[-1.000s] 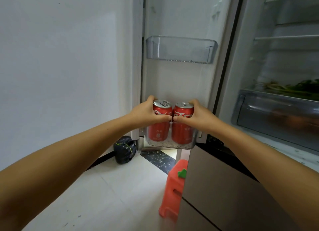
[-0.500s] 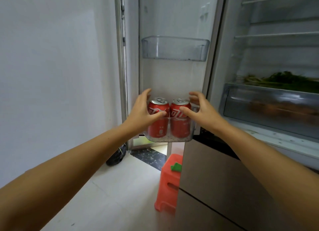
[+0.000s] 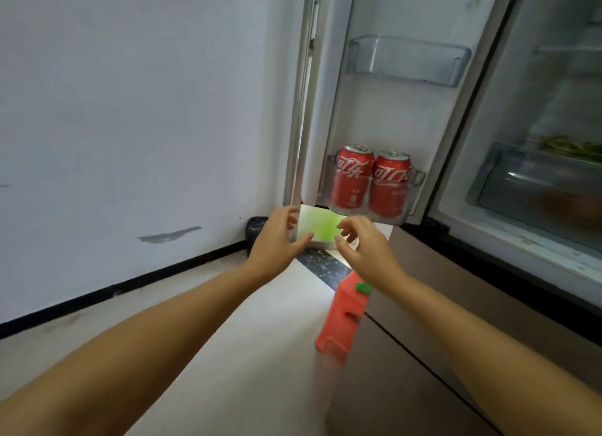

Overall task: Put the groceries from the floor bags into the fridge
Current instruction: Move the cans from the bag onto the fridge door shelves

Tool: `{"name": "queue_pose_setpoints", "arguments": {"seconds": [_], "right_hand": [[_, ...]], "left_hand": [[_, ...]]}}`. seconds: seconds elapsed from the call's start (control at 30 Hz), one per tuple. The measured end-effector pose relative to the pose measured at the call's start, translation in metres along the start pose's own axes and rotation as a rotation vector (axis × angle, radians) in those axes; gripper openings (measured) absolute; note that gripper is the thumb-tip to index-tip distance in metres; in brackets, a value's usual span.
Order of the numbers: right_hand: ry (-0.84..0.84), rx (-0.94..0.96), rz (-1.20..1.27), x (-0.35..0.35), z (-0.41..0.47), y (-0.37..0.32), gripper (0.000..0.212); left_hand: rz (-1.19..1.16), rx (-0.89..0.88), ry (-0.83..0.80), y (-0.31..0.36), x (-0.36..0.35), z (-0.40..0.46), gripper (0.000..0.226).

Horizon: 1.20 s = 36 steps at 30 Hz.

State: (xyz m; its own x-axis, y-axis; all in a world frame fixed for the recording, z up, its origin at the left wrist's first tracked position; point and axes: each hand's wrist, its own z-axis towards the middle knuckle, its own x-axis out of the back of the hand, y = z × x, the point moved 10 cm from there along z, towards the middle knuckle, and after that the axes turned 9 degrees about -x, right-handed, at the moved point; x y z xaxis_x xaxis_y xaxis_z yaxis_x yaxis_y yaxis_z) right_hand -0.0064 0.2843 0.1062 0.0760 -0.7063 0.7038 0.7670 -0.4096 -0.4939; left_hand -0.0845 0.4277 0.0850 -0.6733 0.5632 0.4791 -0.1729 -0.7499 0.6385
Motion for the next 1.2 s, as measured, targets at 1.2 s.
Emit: {"name": "queue_pose_setpoints", "arguments": {"seconds": [1.2], "right_hand": [[-1.085, 0.485, 0.016, -0.607, -0.277, -0.628, 0.028]], "left_hand": [[0.528, 0.915, 0.309, -0.273, 0.647, -0.59, 0.03]]}}
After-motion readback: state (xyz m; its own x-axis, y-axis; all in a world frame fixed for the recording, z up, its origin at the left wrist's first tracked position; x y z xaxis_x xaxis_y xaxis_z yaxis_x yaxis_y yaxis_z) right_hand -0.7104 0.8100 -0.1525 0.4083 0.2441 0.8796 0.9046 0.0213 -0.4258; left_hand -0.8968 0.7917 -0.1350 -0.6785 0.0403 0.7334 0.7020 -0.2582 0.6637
